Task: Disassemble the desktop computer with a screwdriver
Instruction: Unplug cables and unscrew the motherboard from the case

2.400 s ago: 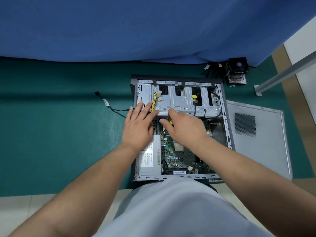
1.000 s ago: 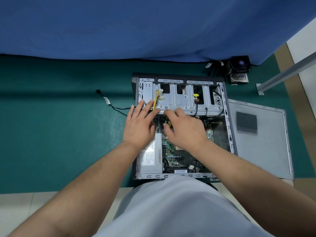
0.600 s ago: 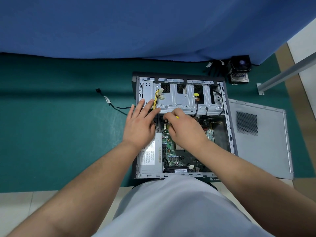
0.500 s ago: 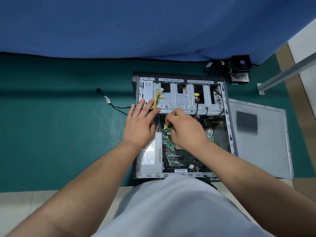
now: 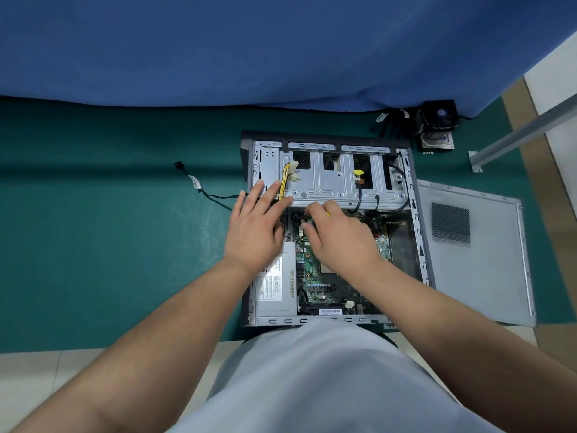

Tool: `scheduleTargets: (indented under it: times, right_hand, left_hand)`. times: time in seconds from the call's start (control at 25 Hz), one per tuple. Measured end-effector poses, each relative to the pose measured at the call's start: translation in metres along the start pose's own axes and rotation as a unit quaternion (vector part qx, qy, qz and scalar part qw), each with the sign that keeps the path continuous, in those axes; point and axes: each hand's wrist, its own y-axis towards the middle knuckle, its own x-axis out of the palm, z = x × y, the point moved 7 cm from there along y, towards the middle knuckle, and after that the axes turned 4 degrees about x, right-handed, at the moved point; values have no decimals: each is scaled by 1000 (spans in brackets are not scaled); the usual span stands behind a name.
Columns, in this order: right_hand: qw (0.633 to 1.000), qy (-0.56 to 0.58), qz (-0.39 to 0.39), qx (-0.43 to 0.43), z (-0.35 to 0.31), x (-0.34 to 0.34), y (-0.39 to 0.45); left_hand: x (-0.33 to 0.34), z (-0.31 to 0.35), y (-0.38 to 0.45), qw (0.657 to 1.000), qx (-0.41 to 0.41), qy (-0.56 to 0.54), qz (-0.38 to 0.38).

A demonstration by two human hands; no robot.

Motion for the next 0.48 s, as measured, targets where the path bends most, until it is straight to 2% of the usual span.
scheduleTargets:
  times: [0.08,0.24,0.36,0.48]
  right_hand:
    - [1000,-4,-4,-13,-1,1,-1]
    - [1000,15,-13,16,5,1,-1]
    - [998,55,-26,-17,3,4,-2]
    - [997,70,-19,-10,7,5,-5]
  left_hand:
    - [0,0,0,1000,0,0,1]
    - [1,0,0,1000,1,3,-2]
    - [1,0,1,1000,0,2,-1]
    - [2,-1,0,1000,0,5,-4]
